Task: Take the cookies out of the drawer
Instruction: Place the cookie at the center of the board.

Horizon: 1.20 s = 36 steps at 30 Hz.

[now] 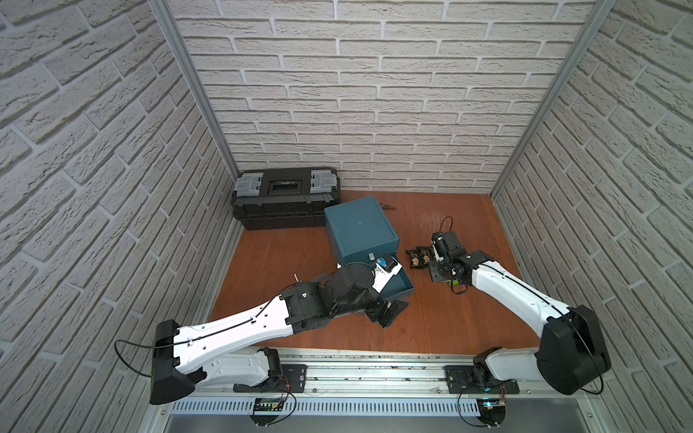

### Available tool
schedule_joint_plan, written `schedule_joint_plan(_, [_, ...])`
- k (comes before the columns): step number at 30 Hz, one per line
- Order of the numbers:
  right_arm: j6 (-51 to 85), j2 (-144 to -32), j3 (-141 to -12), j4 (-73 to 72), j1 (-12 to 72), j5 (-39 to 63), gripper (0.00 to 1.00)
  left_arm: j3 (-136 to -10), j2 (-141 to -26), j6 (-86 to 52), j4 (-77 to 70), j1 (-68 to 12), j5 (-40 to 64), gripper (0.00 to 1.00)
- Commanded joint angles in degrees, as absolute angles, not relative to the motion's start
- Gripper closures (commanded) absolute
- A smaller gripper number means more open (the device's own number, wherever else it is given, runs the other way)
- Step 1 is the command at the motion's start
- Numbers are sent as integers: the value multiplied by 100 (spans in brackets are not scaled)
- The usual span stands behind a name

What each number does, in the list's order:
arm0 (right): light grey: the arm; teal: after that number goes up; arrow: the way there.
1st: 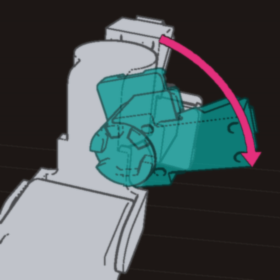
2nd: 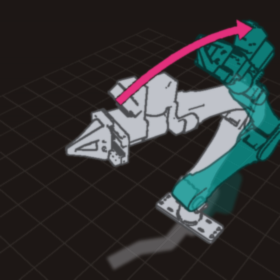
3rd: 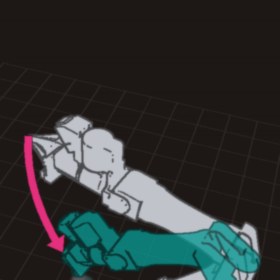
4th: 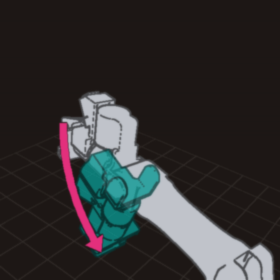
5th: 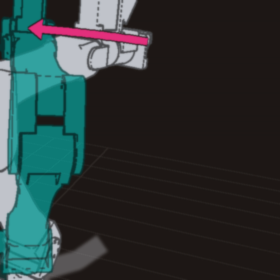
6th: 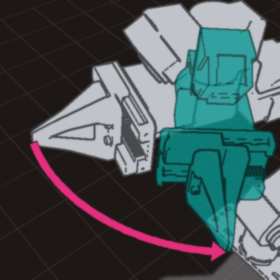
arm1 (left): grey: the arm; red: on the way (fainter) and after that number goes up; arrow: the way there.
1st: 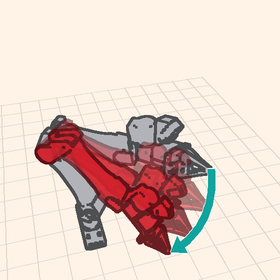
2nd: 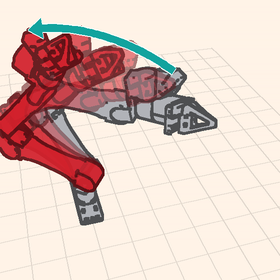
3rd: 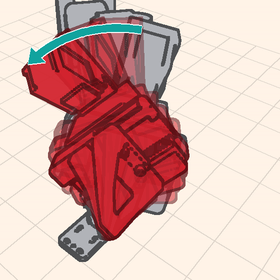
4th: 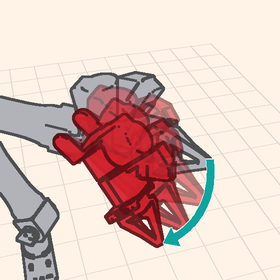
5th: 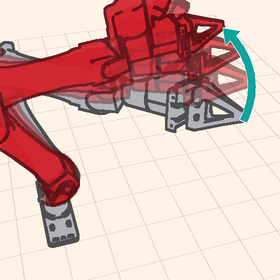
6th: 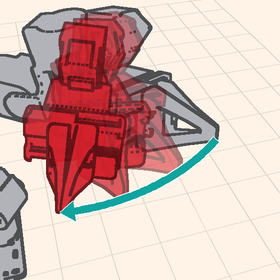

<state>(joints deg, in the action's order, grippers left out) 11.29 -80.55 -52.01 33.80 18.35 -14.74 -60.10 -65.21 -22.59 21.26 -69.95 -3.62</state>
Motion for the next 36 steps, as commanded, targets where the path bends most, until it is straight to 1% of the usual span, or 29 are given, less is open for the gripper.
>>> schedule_joint_plan(1, [964,-8303,-5070,2814,1739,-1436,74,-5894,-6406,-2332,2020,-7134,-675,2])
schedule_joint_plan(4, [846,-8540,-4967,2535,1598,-1290,71,-5810,-6312,-2437,2019,-7137,-879,2])
schedule_joint_plan(6, [821,-8680,-5075,2639,1485,-1235,68,-5792,-6268,-2457,2043,-7141,-967,1])
schedule_joint_plan(13, [756,-8853,-5183,2679,1337,-1333,66,-5695,-6106,-2496,2111,-7137,-1116,1])
schedule_joint_plan(14, [769,-8896,-5202,2714,1319,-1356,64,-5687,-6082,-2495,2142,-7139,-1139,1])
schedule_joint_plan(17, [830,-8965,-5256,2792,1312,-1554,52,-5682,-6017,-2487,2273,-7141,-1245,2])
schedule_joint_plan(18, [835,-8965,-5265,2803,1313,-1586,50,-5671,-5979,-2482,2314,-7137,-1293,1])
schedule_joint_plan(20, [862,-8935,-5282,2833,1314,-1645,47,-5636,-5886,-2479,2378,-7142,-1391,2])
schedule_joint_plan(22, [904,-8872,-5315,2893,1308,-1723,46,-5588,-5772,-2471,2440,-7137,-1538,1])
schedule_joint_plan(26, [1035,-8460,-5473,3151,1318,-1647,46,-5468,-5371,-2459,2742,-7071,-2000,1])
schedule_joint_plan(28, [1131,-8156,-5633,3371,1336,-1446,46,-5365,-5105,-2442,2881,-6906,-2056,1])
schedule_joint_plan(31, [1353,-7600,-5875,3673,1398,-1048,46,-5214,-4711,-2426,3067,-6486,-2051,2])
schedule_joint_plan(36, [1938,-6627,-6117,3909,1678,-592,46,-4979,-4352,-2443,3099,-5520,-1639,1])
